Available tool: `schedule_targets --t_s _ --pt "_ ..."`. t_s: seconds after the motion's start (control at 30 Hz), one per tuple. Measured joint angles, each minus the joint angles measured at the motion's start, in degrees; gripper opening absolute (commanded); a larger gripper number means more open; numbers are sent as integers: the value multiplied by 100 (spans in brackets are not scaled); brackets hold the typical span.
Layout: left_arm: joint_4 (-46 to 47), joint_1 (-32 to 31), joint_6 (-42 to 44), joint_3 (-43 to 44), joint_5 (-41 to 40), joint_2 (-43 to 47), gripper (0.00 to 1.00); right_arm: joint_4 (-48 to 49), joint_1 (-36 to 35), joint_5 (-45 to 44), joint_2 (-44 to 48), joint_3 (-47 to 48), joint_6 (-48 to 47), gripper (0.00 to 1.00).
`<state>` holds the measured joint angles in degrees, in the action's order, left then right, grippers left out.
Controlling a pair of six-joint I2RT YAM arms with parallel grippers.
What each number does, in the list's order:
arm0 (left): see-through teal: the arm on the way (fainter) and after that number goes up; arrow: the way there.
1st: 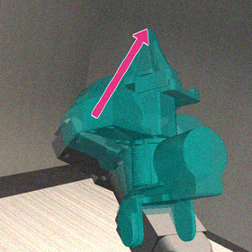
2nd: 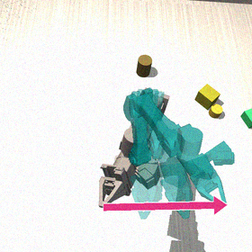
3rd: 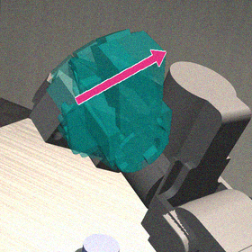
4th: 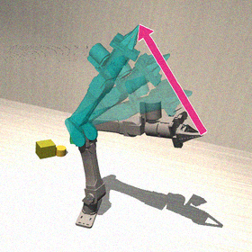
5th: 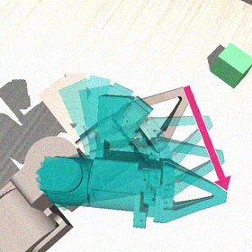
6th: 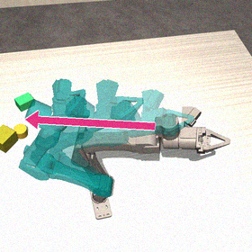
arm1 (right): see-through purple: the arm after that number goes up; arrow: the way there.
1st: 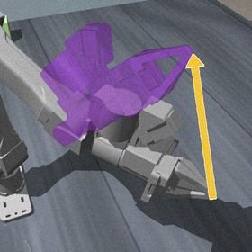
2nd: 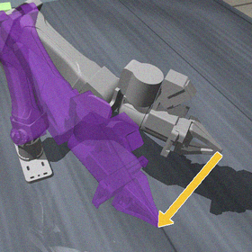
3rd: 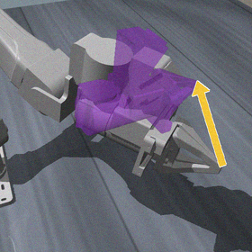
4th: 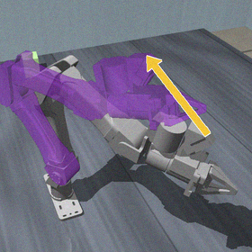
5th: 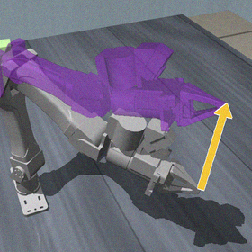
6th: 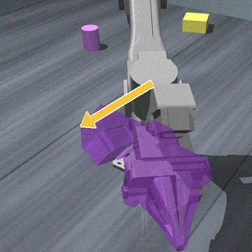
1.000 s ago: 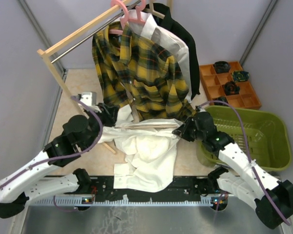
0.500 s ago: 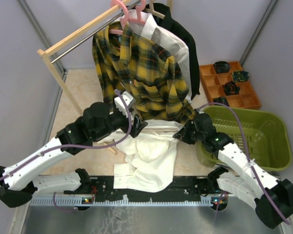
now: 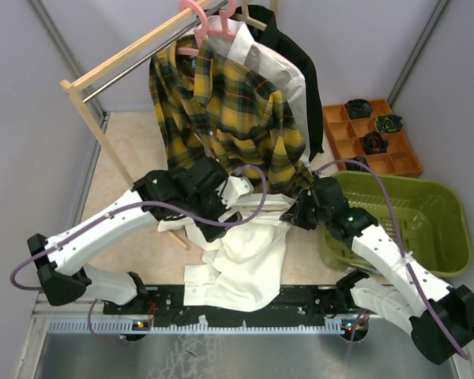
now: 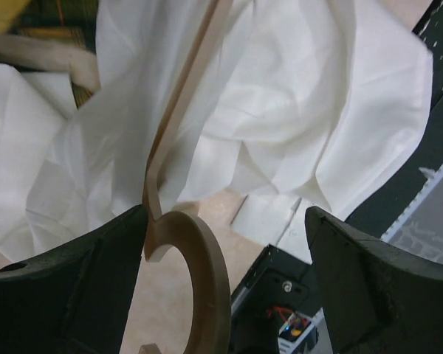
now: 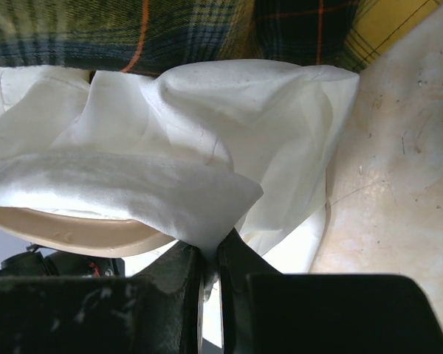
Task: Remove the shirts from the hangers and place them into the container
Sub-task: Remove the shirt from the hanger.
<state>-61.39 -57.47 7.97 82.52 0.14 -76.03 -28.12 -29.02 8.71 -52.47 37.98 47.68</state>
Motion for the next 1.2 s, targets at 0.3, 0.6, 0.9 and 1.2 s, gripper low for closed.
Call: schedule_targets --t_s 0.3,0.6,0.9,1.2 --pt "-872 0 122 275 -739 -146 2 -170 2 -4 -83 76 -66 8" --pt "-883 0 297 553 -1259 -81 0 -177 229 0 -7 153 -74 8" --pt "-133 -2 372 575 -212 1029 0 -15 1082 938 -267 140 -334 35" --pt "-210 -2 581 566 -164 905 0 4 1158 946 1449 166 -1449 75"
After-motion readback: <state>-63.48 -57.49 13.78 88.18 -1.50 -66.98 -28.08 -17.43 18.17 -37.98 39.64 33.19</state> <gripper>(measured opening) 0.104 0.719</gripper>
